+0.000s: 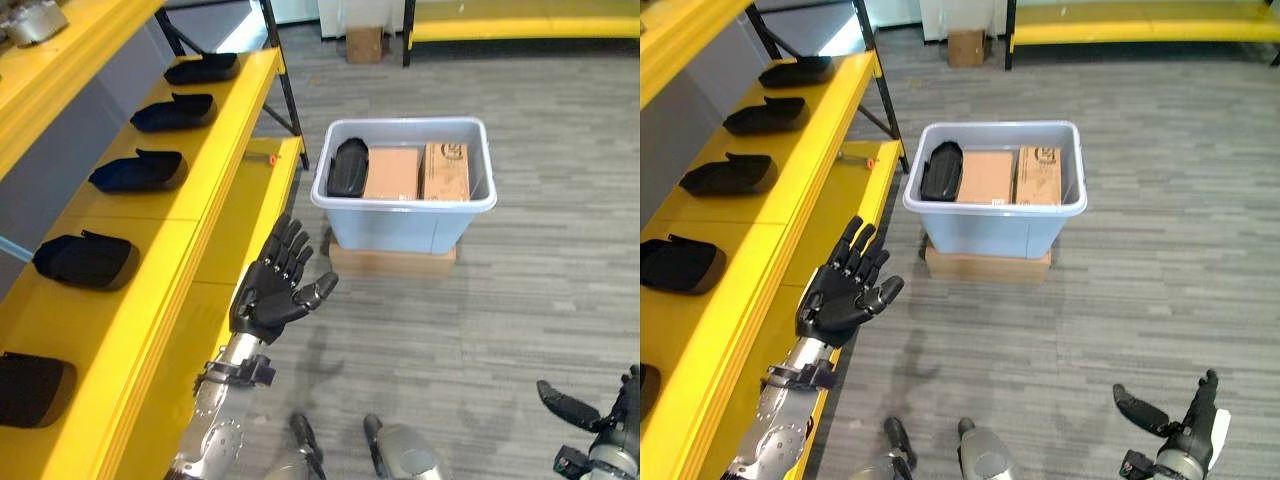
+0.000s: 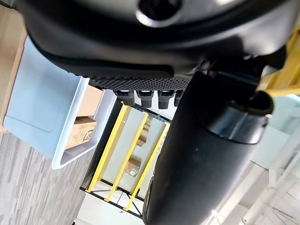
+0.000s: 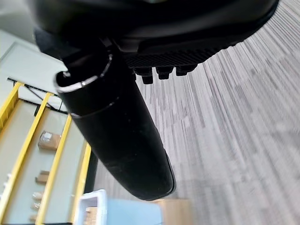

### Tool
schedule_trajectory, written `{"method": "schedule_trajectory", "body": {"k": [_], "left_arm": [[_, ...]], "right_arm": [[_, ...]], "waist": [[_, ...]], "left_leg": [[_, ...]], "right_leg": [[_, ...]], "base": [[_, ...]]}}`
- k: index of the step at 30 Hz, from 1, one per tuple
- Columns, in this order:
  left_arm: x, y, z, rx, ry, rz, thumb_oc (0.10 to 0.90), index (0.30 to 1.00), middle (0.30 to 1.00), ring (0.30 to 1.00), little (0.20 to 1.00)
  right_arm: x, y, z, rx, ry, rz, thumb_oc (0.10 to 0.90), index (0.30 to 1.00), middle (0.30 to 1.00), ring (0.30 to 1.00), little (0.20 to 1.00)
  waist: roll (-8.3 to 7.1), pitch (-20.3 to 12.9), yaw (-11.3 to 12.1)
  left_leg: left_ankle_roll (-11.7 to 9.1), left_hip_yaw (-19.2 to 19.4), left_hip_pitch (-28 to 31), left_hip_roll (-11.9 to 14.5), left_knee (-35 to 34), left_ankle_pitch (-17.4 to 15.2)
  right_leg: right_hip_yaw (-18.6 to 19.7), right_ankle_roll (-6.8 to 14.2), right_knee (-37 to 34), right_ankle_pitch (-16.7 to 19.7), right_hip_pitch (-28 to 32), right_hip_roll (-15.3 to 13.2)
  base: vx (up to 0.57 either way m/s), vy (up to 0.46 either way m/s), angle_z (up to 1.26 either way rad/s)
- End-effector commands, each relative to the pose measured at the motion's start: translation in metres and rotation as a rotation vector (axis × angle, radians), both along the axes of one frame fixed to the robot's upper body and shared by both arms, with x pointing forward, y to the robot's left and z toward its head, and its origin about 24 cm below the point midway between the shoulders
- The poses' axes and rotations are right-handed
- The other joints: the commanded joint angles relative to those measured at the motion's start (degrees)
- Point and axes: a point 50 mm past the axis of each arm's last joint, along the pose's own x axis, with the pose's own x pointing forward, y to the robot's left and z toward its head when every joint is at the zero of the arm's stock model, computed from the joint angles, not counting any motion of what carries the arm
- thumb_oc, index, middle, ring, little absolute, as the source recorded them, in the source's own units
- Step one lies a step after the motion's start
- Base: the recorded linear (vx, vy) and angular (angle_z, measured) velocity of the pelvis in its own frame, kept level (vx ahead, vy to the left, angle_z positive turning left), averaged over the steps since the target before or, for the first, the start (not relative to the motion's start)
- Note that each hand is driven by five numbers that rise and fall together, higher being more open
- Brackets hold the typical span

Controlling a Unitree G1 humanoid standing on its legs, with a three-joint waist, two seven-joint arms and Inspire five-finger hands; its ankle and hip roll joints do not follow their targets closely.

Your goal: Move parts from the plastic box to the shelf.

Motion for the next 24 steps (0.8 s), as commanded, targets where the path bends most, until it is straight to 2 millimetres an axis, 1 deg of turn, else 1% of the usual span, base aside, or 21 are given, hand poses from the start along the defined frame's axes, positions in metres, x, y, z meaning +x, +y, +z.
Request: {"method": "schedule_trajectory", "body": {"k": [1, 4, 5, 11, 12, 13, 18, 20, 22, 24], "left_arm": [[0.006, 0.006, 0.043, 0.019, -0.245, 0.005, 0.900, 1.000, 1.000, 1.000, 1.000], [0.007, 0.006, 0.041, 0.027, -0.243, 0.003, 0.900, 1.000, 1.000, 1.000, 1.000], [0.006, 0.007, 0.040, 0.035, -0.244, 0.005, 0.900, 1.000, 1.000, 1.000, 1.000], [0.003, 0.013, 0.037, 0.040, -0.220, 0.018, 0.900, 1.000, 1.000, 1.000, 1.000], [0.001, 0.016, 0.035, 0.044, -0.215, 0.023, 0.900, 1.000, 1.000, 1.000, 1.000], [-0.003, 0.020, 0.033, 0.063, -0.198, 0.043, 0.900, 1.000, 1.000, 1.000, 1.000], [-0.006, 0.023, 0.030, 0.075, -0.182, 0.045, 0.900, 1.000, 1.000, 1.000, 1.000], [-0.006, 0.025, 0.030, 0.076, -0.181, 0.048, 0.900, 1.000, 1.000, 1.000, 1.000], [-0.007, 0.027, 0.031, 0.079, -0.185, 0.050, 0.900, 1.000, 1.000, 1.000, 1.000], [-0.009, 0.029, 0.034, 0.086, -0.208, 0.048, 0.900, 1.000, 1.000, 1.000, 1.000]], "right_arm": [[0.038, -0.001, 0.042, -0.073, -0.233, 0.093, 0.900, 1.000, 1.000, 1.000, 1.000], [0.040, 0.003, 0.041, -0.051, -0.228, 0.106, 0.900, 1.000, 1.000, 1.000, 1.000], [0.041, 0.005, 0.038, -0.034, -0.216, 0.116, 0.900, 1.000, 1.000, 1.000, 1.000], [0.042, 0.015, 0.032, -0.016, -0.193, 0.158, 0.900, 1.000, 1.000, 1.000, 1.000], [0.043, 0.019, 0.032, -0.021, -0.192, 0.180, 0.900, 1.000, 1.000, 1.000, 1.000], [0.050, 0.025, 0.037, -0.122, -0.187, 0.233, 0.900, 1.000, 1.000, 1.000, 1.000], [0.054, 0.025, 0.044, -0.195, -0.197, 0.222, 0.900, 1.000, 1.000, 1.000, 1.000], [0.055, 0.025, 0.049, -0.252, -0.203, 0.237, 0.900, 1.000, 1.000, 1.000, 1.000], [0.056, 0.026, 0.050, -0.270, -0.203, 0.243, 0.900, 1.000, 1.000, 1.000, 1.000], [0.057, 0.026, 0.052, -0.317, -0.178, 0.258, 0.900, 1.000, 1.000, 1.000, 1.000]], "waist": [[-0.08, -2.11, -0.56], [-0.23, -2.91, -0.78], [-0.16, -3.61, -0.94], [-0.02, -4.85, -0.83], [0.03, -5.17, -0.62], [0.15, -5.60, 0.20], [0.55, -5.80, 0.82], [0.73, -5.69, 0.97], [0.79, -5.59, 1.06], [0.93, -5.34, 1.21]], "left_leg": [[0.73, 2.11, 5.21, -0.33, -2.50, 2.26], [2.21, 2.73, 8.21, -1.65, -3.64, 0.26], [3.08, 3.14, 10.11, -2.27, -4.93, -0.56], [4.56, 4.30, 13.52, -3.31, -7.43, -1.94], [4.92, 4.89, 14.45, -3.52, -8.06, -2.31], [5.36, 5.91, 15.73, -3.74, -8.71, -3.25], [6.02, 6.53, 16.53, -4.34, -8.71, -4.29], [6.33, 6.64, 16.79, -4.57, -8.71, -4.53], [6.49, 6.74, 17.03, -4.66, -8.71, -4.65], [6.81, 6.88, 17.43, -4.74, -8.61, -4.86]], "right_leg": [[-0.16, 6.00, -5.86, -0.14, 4.78, -3.53], [-0.27, 6.41, -5.66, 0.21, 4.15, -3.61], [-0.54, 6.82, -5.92, 0.84, 3.54, -3.79], [-1.37, 7.72, -6.15, 1.44, 2.52, -4.31], [-1.93, 8.22, -6.50, 1.94, 2.21, -4.88], [-3.62, 9.37, -7.41, 2.81, 2.17, -6.41], [-4.38, 10.10, -6.85, 2.77, 1.81, -7.17], [-4.65, 10.23, -6.00, 2.40, 1.62, -7.33], [-4.81, 10.32, -5.44, 2.17, 1.54, -7.44], [-5.03, 10.46, -4.13, 1.69, 1.30, -7.63]], "base": [[0.22, 0.095, -0.95], [0.21, 0.084, -0.54], [0.21, 0.064, -0.35], [0.15, 0.033, -0.24], [0.30, 0.062, -0.14], [0.28, 0.051, -0.21], [0.11, 0.020, -0.22], [0.07, 0.038, -0.11], [0.05, 0.038, -0.15], [0.08, 0.081, -0.10]]}}
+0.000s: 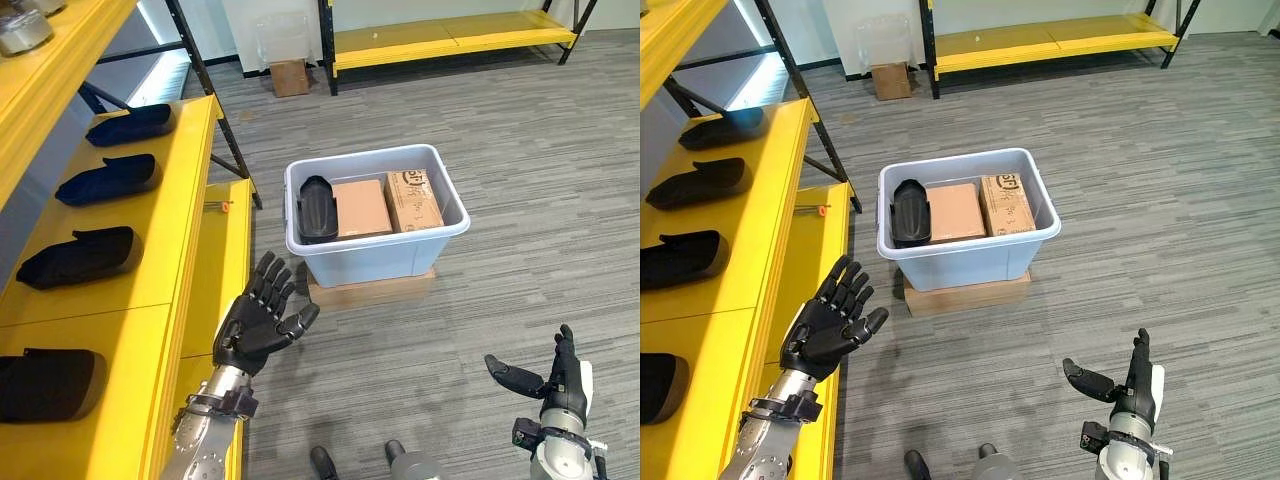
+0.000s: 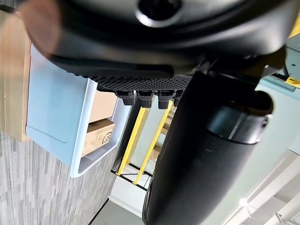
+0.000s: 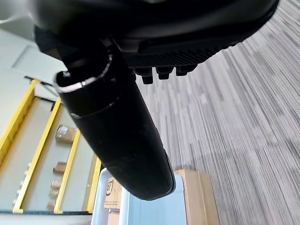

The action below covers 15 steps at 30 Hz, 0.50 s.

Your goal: Move parts from the plastic box to the shelf.

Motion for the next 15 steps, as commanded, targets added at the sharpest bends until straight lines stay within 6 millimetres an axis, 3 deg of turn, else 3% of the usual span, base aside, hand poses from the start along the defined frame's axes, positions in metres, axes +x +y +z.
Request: {"method": "schedule_trajectory", "body": {"k": [1, 6, 10, 13, 14, 15], "left_arm": [[0.008, 0.013, 0.052, 0.050, -0.298, -0.012, 0.900, 1.000, 1.000, 1.000, 1.000], [0.009, 0.015, 0.051, 0.037, -0.275, -0.029, 0.900, 1.000, 1.000, 1.000, 1.000], [0.012, 0.011, 0.054, 0.028, -0.295, -0.071, 0.900, 1.000, 1.000, 1.000, 1.000], [0.014, 0.009, 0.058, 0.032, -0.313, -0.093, 0.900, 1.000, 1.000, 1.000, 1.000], [0.015, 0.008, 0.059, 0.039, -0.312, -0.092, 0.900, 1.000, 1.000, 1.000, 1.000], [0.014, 0.009, 0.057, 0.032, -0.300, -0.064, 0.900, 1.000, 1.000, 1.000, 1.000]], "right_arm": [[0.021, -0.011, 0.050, -0.197, -0.194, 0.027, 0.900, 1.000, 1.000, 1.000, 1.000], [0.020, -0.020, 0.052, -0.210, -0.210, -0.029, 0.900, 1.000, 1.000, 1.000, 1.000], [0.022, -0.024, 0.057, -0.214, -0.235, -0.072, 0.900, 1.000, 1.000, 1.000, 1.000], [0.026, -0.025, 0.057, -0.196, -0.233, -0.078, 0.900, 1.000, 1.000, 1.000, 1.000], [0.028, -0.026, 0.057, -0.183, -0.230, -0.079, 0.900, 1.000, 1.000, 1.000, 1.000], [0.030, -0.027, 0.056, -0.173, -0.223, -0.060, 0.900, 1.000, 1.000, 1.000, 1.000]], "waist": [[-0.52, -1.72, 0.57], [-1.03, -1.27, 0.44], [-1.09, 0.17, 0.38], [-0.27, 1.60, 1.31], [-0.21, 2.38, 1.46], [-0.64, 2.98, 1.99]], "left_leg": [[0.68, -1.43, 2.17, 0.81, -0.03, -6.88], [2.10, -0.73, 2.56, -0.01, 0.34, -7.68], [4.03, -0.18, 2.47, -1.10, 0.90, -8.49], [4.76, -0.13, 2.10, -1.26, 1.53, -8.99], [4.45, -0.01, 2.43, -1.33, 1.83, -8.90], [4.35, 1.01, 3.12, -1.48, 2.14, -9.22]], "right_leg": [[-4.02, 2.51, 6.67, -0.85, -4.00, -1.39], [-3.46, 3.50, 12.55, 0.32, -6.22, -1.65], [-3.50, 3.26, 24.48, 2.42, -10.77, -2.23], [-4.31, 2.39, 37.74, 5.15, -15.83, -1.72], [-5.02, 2.14, 38.36, 4.09, -16.44, -1.00], [-7.76, 2.67, 36.71, 5.68, -17.43, -2.10]], "base": [[0.11, 0.151, -0.14], [0.06, 0.114, -0.19], [0.00, 0.140, -0.26], [-0.01, 0.114, -0.54], [0.06, 0.041, -0.64], [0.12, 0.000, -0.34]]}}
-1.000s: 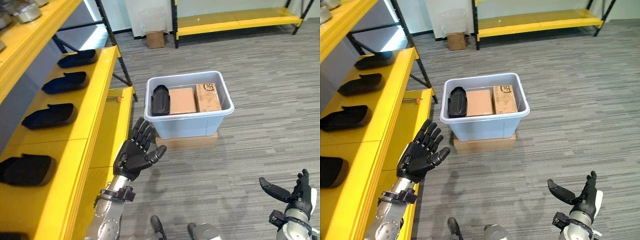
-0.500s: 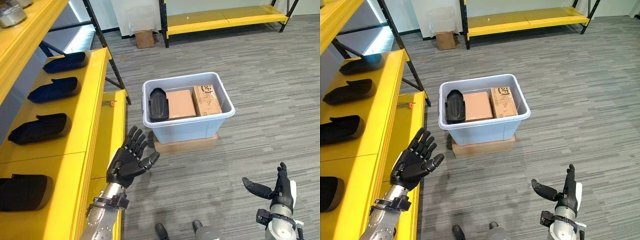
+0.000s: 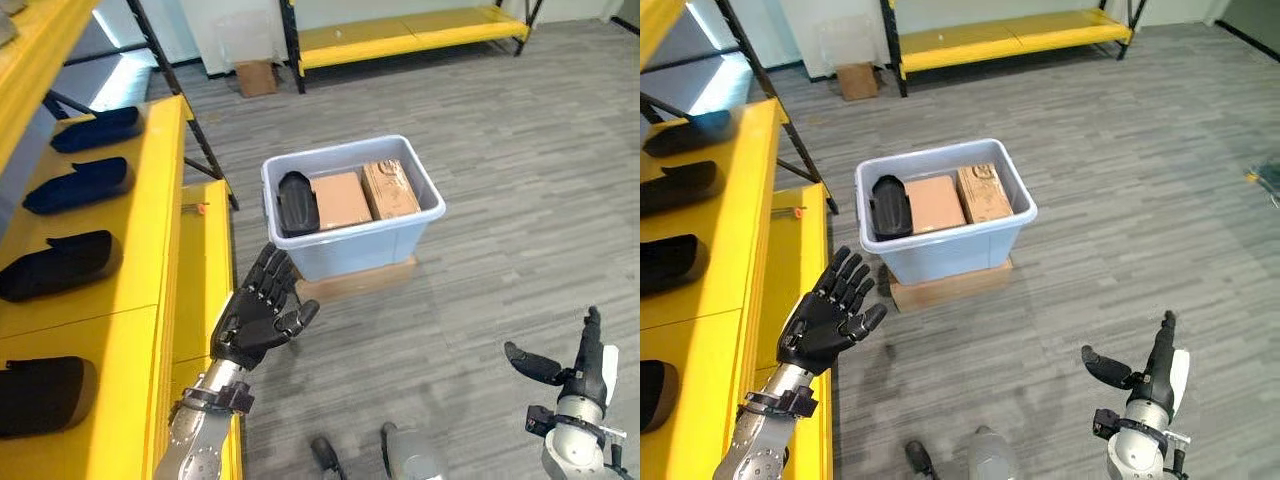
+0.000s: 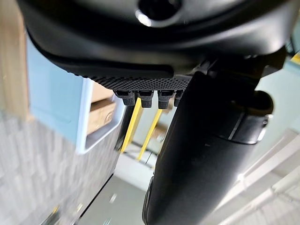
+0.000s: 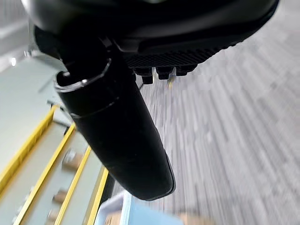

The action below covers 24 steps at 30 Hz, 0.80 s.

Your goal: Move parts from the plastic box to the shelf.

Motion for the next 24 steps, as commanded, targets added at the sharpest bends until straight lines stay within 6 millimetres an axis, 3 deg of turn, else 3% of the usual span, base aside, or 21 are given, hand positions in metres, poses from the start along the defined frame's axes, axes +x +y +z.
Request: {"method": "schedule_trajectory", "body": {"k": [1, 4, 7, 10, 15, 24], "left_arm": [[-0.002, 0.016, 0.041, 0.003, -0.207, 0.049, 0.900, 1.000, 1.000, 1.000, 1.000], [-0.003, 0.018, 0.039, 0.016, -0.187, 0.076, 0.900, 1.000, 1.000, 1.000, 1.000], [-0.005, 0.015, 0.035, 0.033, -0.182, 0.073, 0.900, 1.000, 1.000, 1.000, 1.000], [-0.007, 0.013, 0.030, 0.039, -0.166, 0.050, 0.900, 1.000, 1.000, 1.000, 1.000], [-0.011, 0.014, 0.026, 0.036, -0.147, 0.048, 0.900, 1.000, 1.000, 1.000, 1.000], [-0.005, 0.008, 0.031, -0.003, -0.164, 0.039, 0.900, 1.000, 1.000, 1.000, 1.000]], "right_arm": [[0.015, -0.006, 0.029, -0.060, -0.130, 0.048, 0.900, 1.000, 1.000, 1.000, 1.000], [0.014, -0.006, 0.030, -0.067, -0.135, 0.065, 0.900, 1.000, 1.000, 1.000, 1.000], [0.005, -0.007, 0.026, -0.042, -0.113, 0.069, 0.900, 1.000, 1.000, 1.000, 1.000], [-0.006, -0.013, 0.020, -0.047, -0.087, 0.011, 0.900, 1.000, 1.000, 1.000, 1.000], [-0.006, -0.014, 0.017, -0.072, -0.086, -0.007, 0.900, 1.000, 1.000, 1.000, 1.000], [0.004, -0.015, 0.026, -0.107, -0.118, 0.012, 0.900, 1.000, 1.000, 1.000, 1.000]], "waist": [[-1.53, -2.88, 0.76], [-2.87, -2.39, 0.05], [-2.79, -2.42, -1.72], [-3.07, -2.98, -2.92], [-2.96, -4.42, -2.17], [-1.79, -3.98, -2.95]], "left_leg": [[-0.18, -0.96, 6.39, -0.80, -1.55, -5.46], [-1.04, -2.03, 9.60, -1.86, -2.89, -6.41], [-1.85, -4.54, 12.15, -2.29, -4.03, -7.71], [-2.68, -6.14, 12.95, -1.85, -4.03, -7.58], [-3.83, -4.70, 13.34, -0.46, -3.88, -7.41], [-5.29, -1.49, 10.11, 3.75, 2.46, -8.22]], "right_leg": [[-6.39, -0.37, 4.65, 1.67, 1.17, -2.28], [-7.43, 0.41, -12.16, 4.11, 1.10, -0.51], [-4.63, 1.26, -19.82, 8.47, -2.21, 0.59], [-2.71, 1.09, -25.28, 7.18, 1.59, 1.11], [-4.65, -0.14, -28.08, 5.08, 6.47, 0.84], [-5.21, -3.73, -24.02, -1.32, 8.24, 1.32]], "base": [[0.16, -0.063, -0.33], [0.20, -0.181, -0.48], [0.20, -0.220, 0.28], [0.21, -0.351, -0.16], [0.15, -0.302, 0.51], [0.10, -0.198, 0.14]]}}
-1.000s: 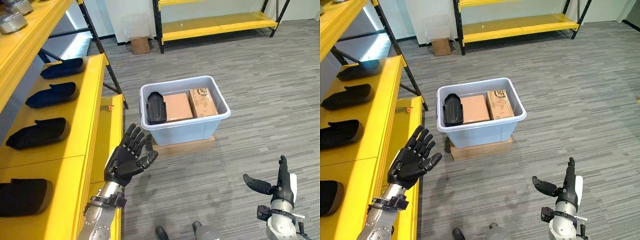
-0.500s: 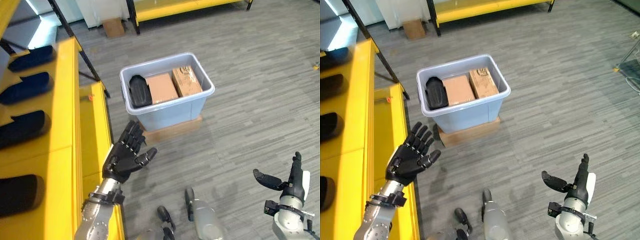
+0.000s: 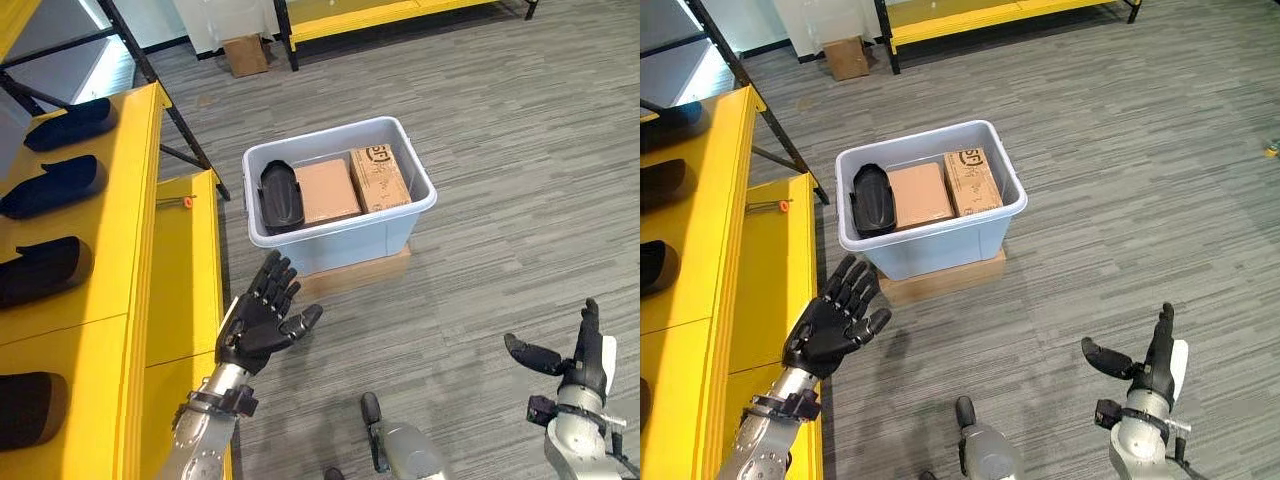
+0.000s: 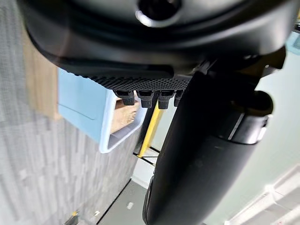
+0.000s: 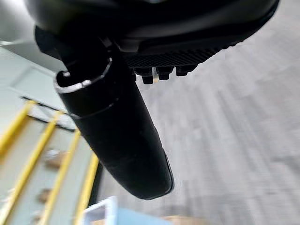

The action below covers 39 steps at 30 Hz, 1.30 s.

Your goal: Move parts from the plastic box to the shelf.

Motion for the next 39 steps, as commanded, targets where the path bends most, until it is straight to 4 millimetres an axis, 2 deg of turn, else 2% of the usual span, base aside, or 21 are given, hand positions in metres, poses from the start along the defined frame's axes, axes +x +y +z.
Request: {"method": "schedule_trajectory", "body": {"k": [1, 11, 17, 20, 22, 23, 26, 28, 29, 31, 33, 34, 35, 36, 38, 39], "left_arm": [[0.004, 0.006, 0.040, 0.013, -0.217, 0.009, 0.900, 1.000, 1.000, 1.000, 1.000], [0.006, 0.004, 0.040, -0.002, -0.207, 0.022, 0.900, 1.000, 1.000, 1.000, 1.000], [0.009, 0.004, 0.043, 0.010, -0.223, 0.030, 0.900, 1.000, 1.000, 1.000, 1.000], [0.010, 0.006, 0.046, 0.017, -0.235, 0.038, 0.900, 1.000, 1.000, 1.000, 1.000], [0.012, 0.008, 0.047, 0.021, -0.239, 0.047, 0.900, 1.000, 1.000, 1.000, 1.000], [0.013, 0.010, 0.048, 0.018, -0.237, 0.051, 0.900, 1.000, 1.000, 1.000, 1.000], [0.014, 0.013, 0.048, 0.036, -0.240, 0.057, 0.900, 1.000, 1.000, 1.000, 1.000], [0.013, 0.014, 0.049, 0.038, -0.243, 0.065, 0.900, 1.000, 1.000, 1.000, 1.000], [0.011, 0.017, 0.051, 0.033, -0.249, 0.094, 0.900, 1.000, 1.000, 1.000, 1.000], [0.010, 0.017, 0.050, 0.031, -0.248, 0.100, 0.900, 1.000, 1.000, 1.000, 1.000], [0.007, 0.019, 0.048, 0.025, -0.239, 0.113, 0.900, 1.000, 1.000, 1.000, 1.000], [0.007, 0.022, 0.046, 0.020, -0.232, 0.124, 0.900, 1.000, 1.000, 1.000, 1.000], [0.007, 0.023, 0.045, 0.020, -0.231, 0.127, 0.900, 1.000, 1.000, 1.000, 1.000], [0.007, 0.025, 0.043, 0.024, -0.230, 0.128, 0.900, 1.000, 1.000, 1.000, 1.000], [0.007, 0.027, 0.042, 0.021, -0.226, 0.126, 0.900, 1.000, 1.000, 1.000, 1.000], [0.006, 0.027, 0.039, 0.013, -0.219, 0.122, 0.900, 1.000, 1.000, 1.000, 1.000]], "right_arm": [[-0.004, -0.017, 0.030, -0.130, -0.132, -0.038, 0.900, 1.000, 1.000, 1.000, 1.000], [-0.009, -0.020, 0.033, -0.216, -0.119, -0.022, 0.900, 1.000, 1.000, 1.000, 1.000], [-0.008, -0.018, 0.033, -0.245, -0.123, 0.004, 0.900, 1.000, 1.000, 1.000, 1.000], [-0.007, -0.016, 0.033, -0.247, -0.120, 0.028, 0.900, 1.000, 1.000, 1.000, 1.000], [-0.006, -0.014, 0.032, -0.240, -0.111, 0.054, 0.900, 1.000, 1.000, 1.000, 1.000], [-0.006, -0.013, 0.031, -0.242, -0.108, 0.064, 0.900, 1.000, 1.000, 1.000, 1.000], [-0.007, -0.011, 0.026, -0.218, -0.101, 0.083, 0.900, 1.000, 1.000, 1.000, 1.000], [-0.007, -0.010, 0.026, -0.223, -0.105, 0.092, 0.900, 1.000, 1.000, 1.000, 1.000], [-0.007, -0.007, 0.029, -0.226, -0.111, 0.115, 0.900, 1.000, 1.000, 1.000, 1.000], [-0.007, -0.007, 0.031, -0.229, -0.111, 0.120, 0.900, 1.000, 1.000, 1.000, 1.000], [-0.010, -0.007, 0.032, -0.233, -0.103, 0.132, 0.900, 1.000, 1.000, 1.000, 1.000], [-0.010, -0.006, 0.032, -0.231, -0.097, 0.142, 0.900, 1.000, 1.000, 1.000, 1.000], [-0.009, -0.006, 0.032, -0.232, -0.096, 0.148, 0.900, 1.000, 1.000, 1.000, 1.000], [-0.008, -0.005, 0.033, -0.238, -0.091, 0.161, 0.900, 1.000, 1.000, 1.000, 1.000], [-0.008, -0.005, 0.033, -0.237, -0.088, 0.164, 0.900, 1.000, 1.000, 1.000, 1.000], [-0.008, -0.007, 0.034, -0.241, -0.084, 0.155, 0.900, 1.000, 1.000, 1.000, 1.000]], "waist": [[-1.76, -2.72, -1.61], [-0.51, -3.16, -2.89], [-0.58, -3.31, -2.83], [-0.98, -3.35, -2.68], [-1.83, -3.33, -2.55], [-2.07, -3.27, -2.60], [-3.44, -2.46, -1.20], [-3.79, -1.91, -0.70], [-3.22, -0.86, -0.20], [-2.89, -0.70, -0.11], [-2.71, -0.44, 0.41], [-2.91, -0.29, 0.67], [-3.04, -0.20, 0.70], [-3.04, -0.27, 0.58], [-2.81, -0.46, 0.44], [-2.58, -0.92, 0.20]], "left_leg": [[2.06, 4.55, -2.30, 2.22, -0.25, 1.49], [0.49, 5.72, -2.89, 4.11, 3.57, 4.74], [0.20, 5.29, -3.84, 5.16, 9.94, 6.12], [0.12, 5.33, -5.10, 5.59, 14.74, 6.88], [-0.14, 5.72, -6.61, 6.69, 21.08, 8.11], [-0.01, 5.82, -7.42, 6.85, 23.77, 7.63], [1.38, 4.70, -14.95, 5.88, 29.47, 7.35], [2.18, 4.44, -16.80, 5.11, 28.04, 6.56], [1.76, 5.00, -18.27, 5.26, 17.37, 9.84], [1.08, 4.96, -18.29, 5.77, 12.45, 11.97], [-1.31, 2.90, -18.25, 8.75, 5.09, 18.13], [-2.18, 2.17, -17.99, 10.58, 3.52, 19.62], [-2.36, 2.18, -17.69, 11.20, 2.91, 19.58], [-2.33, 3.15, -16.61, 11.84, 1.56, 18.15], [-2.32, 4.42, -15.56, 12.03, 0.44, 17.18], [-3.00, 4.97, -14.30, 11.48, -0.40, 15.54]], "right_leg": [[3.41, 6.29, 2.67, -5.13, 1.68, -4.73], [4.02, 4.68, 1.72, -6.87, 4.58, -3.94], [3.82, 2.84, 3.86, -9.34, 5.40, -2.99], [3.53, 1.81, 4.51, -10.08, 5.61, -2.48], [3.21, 0.84, 4.28, -10.43, 6.41, -2.15], [3.17, 0.51, 4.19, -10.61, 6.71, -1.93], [4.61, 0.08, 3.96, -10.69, 8.23, -1.42], [5.46, 0.41, 4.15, -10.64, 8.59, -1.35], [6.12, 1.41, 4.77, -11.88, 9.78, -1.02], [5.91, 1.80, 4.84, -12.32, 10.43, -1.06], [5.52, 2.76, 4.81, -12.96, 12.08, -1.83], [5.12, 3.19, 4.76, -13.20, 13.00, -2.57], [4.93, 3.43, 4.86, -13.37, 13.34, -3.01], [4.58, 3.97, 5.15, -13.76, 13.59, -3.82], [4.04, 4.26, 5.46, -14.14, 13.55, -4.36], [3.28, 4.55, 6.01, -15.39, 13.81, -5.13]], "base": [[0.11, -0.129, 0.10], [0.08, -0.096, -0.01], [0.06, -0.151, 0.04], [0.03, -0.157, 0.05], [0.04, -0.183, -0.04], [0.06, -0.201, 0.11], [0.04, -0.156, 0.41], [0.05, 0.023, -0.32], [0.09, 0.122, -0.33], [0.12, 0.154, -0.39], [0.19, 0.174, -0.32], [0.18, 0.133, 0.20], [0.17, 0.133, 0.04], [0.13, 0.126, -0.21], [0.14, 0.141, -0.33], [0.17, 0.163, -0.03]]}}
